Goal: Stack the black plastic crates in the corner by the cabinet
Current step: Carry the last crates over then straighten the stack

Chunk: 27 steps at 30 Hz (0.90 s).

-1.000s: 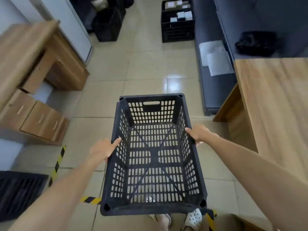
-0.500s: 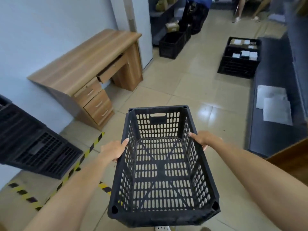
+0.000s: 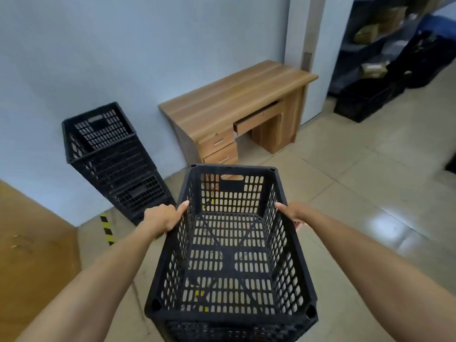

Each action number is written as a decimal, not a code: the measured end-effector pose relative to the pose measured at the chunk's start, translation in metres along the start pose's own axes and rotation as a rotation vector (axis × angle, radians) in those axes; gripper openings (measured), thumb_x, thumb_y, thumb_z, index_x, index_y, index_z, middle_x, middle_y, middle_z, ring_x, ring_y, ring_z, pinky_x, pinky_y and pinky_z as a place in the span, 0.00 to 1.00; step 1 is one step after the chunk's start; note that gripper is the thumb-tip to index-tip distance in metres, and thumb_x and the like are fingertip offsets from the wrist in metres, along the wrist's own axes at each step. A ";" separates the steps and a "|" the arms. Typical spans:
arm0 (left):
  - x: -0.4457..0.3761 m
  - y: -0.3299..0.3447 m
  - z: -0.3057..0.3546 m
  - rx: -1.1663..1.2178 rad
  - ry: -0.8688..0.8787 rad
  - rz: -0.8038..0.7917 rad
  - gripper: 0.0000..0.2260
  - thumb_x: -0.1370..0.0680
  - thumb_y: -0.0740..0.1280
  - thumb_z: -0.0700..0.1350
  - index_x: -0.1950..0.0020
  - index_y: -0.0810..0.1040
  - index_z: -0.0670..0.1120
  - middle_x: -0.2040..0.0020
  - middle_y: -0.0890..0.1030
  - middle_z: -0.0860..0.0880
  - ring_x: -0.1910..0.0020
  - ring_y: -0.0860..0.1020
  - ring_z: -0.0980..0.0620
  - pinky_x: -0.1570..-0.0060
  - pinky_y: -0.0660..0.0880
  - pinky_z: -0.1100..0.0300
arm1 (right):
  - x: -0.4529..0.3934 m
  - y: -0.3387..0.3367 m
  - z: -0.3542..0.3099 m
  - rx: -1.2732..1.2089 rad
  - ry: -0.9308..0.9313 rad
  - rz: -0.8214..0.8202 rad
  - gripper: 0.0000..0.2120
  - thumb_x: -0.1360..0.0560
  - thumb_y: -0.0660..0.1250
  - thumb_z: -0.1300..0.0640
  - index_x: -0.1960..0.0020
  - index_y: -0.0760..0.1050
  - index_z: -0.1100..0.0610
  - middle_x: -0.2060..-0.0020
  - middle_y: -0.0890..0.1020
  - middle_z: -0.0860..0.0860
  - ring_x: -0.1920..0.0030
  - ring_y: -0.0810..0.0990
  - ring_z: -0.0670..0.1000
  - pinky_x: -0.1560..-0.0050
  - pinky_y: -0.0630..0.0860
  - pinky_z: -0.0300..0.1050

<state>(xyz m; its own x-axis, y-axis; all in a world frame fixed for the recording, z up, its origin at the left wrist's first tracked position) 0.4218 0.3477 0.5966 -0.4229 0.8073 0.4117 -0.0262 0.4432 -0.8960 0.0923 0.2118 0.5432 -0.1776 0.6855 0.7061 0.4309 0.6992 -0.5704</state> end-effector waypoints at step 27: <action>-0.184 -0.226 -0.226 0.012 -0.296 0.281 0.20 0.21 0.54 0.60 0.56 0.75 0.46 0.56 0.77 0.48 0.57 0.74 0.47 0.54 0.70 0.54 | -0.144 -0.132 -0.425 0.169 -0.535 0.355 0.18 0.21 0.53 0.48 0.58 0.75 0.58 0.55 0.81 0.58 0.57 0.77 0.57 0.56 0.71 0.48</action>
<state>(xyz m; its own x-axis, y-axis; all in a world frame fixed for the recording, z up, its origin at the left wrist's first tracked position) 0.7097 0.1873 0.7608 -0.6576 0.7484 0.0865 0.1178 0.2155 -0.9694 0.4368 -0.0654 0.6948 -0.4839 0.8559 0.1826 0.4075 0.4050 -0.8185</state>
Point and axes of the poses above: each hand's wrist, its own x-axis away from the middle knuckle, its own y-axis out of the palm, z = x × y, the point moved 2 cm from there along -x, towards the middle knuckle
